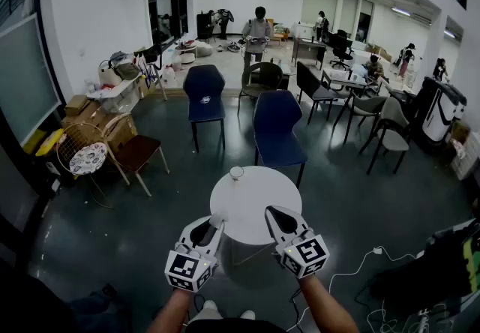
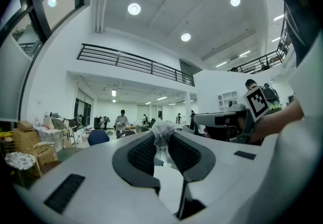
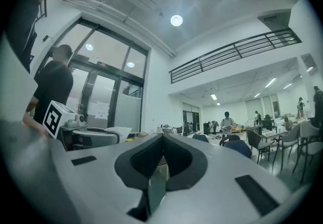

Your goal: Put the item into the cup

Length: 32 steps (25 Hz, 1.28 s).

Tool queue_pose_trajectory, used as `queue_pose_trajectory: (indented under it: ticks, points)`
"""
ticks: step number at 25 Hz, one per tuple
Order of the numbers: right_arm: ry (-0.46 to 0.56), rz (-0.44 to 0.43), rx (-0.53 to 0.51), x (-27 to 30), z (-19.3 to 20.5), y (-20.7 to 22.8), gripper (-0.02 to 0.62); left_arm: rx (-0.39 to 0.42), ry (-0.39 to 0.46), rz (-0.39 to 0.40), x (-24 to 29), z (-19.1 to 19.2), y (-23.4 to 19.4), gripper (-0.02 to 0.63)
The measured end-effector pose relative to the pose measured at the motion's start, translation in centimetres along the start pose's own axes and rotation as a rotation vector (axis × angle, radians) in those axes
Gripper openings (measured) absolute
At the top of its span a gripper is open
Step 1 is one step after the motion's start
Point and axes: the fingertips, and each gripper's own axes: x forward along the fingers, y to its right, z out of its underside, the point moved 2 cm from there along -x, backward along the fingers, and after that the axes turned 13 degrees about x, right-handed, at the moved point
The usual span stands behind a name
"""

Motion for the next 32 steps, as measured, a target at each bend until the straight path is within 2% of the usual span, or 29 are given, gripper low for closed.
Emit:
queue_pose_trajectory:
  ticks: [6,18,27,32]
  points:
    - [0.0,0.004,0.006,0.7,0.5,-0.7,0.016,-0.003,0.001,0.003,-0.6,0.5,-0.8,0.083]
    - [0.01,0.009,0.01,-1.5,0.8,-0.6,0.015,-0.02,0.0,-0.004,-1.2,0.7,1.0,0.083]
    - [0.007,0.005,0.01,-2.7,1.0,1.0,0.017,-0.027,-0.005,-0.011,-0.5,1.0,2.7,0.084]
    - [0.003,0.001,0.015,-2.3,1.0,1.5,0.016,-0.032,-0.009,-0.021,0.1,1.1,2.2,0.083]
